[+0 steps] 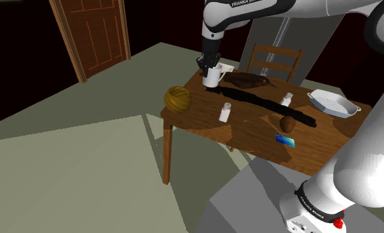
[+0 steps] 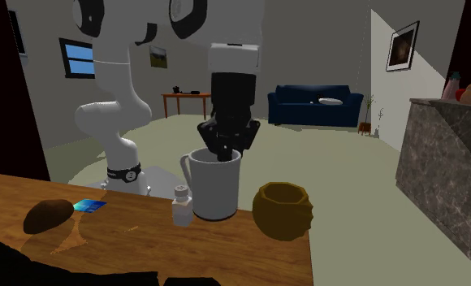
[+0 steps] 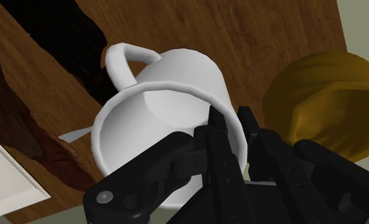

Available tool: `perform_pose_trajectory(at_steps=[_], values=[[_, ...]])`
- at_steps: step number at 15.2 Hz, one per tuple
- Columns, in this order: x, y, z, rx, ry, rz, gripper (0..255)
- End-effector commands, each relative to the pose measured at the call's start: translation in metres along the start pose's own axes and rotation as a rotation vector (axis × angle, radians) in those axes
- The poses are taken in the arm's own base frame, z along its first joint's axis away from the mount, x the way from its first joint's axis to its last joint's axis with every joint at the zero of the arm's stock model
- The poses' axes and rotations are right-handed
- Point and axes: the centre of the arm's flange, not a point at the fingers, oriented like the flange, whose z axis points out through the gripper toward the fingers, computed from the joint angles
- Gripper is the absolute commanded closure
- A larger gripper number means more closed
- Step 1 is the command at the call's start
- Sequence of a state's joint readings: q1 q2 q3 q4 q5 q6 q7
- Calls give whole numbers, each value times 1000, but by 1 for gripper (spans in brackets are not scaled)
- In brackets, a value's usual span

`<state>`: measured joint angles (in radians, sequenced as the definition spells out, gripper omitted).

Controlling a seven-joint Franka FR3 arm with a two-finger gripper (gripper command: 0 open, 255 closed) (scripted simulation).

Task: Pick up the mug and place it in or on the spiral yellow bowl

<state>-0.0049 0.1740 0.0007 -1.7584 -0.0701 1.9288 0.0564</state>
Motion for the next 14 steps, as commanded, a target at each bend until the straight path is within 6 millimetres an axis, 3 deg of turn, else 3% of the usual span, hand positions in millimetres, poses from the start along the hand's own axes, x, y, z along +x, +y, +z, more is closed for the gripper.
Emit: perform_pose_trajectory(at_steps=[1,10,14], values=[[-1,1,-11,0,0,0,255],[-1,4,-55,0,0,0,255],[6,-47,-67,0,0,0,255]])
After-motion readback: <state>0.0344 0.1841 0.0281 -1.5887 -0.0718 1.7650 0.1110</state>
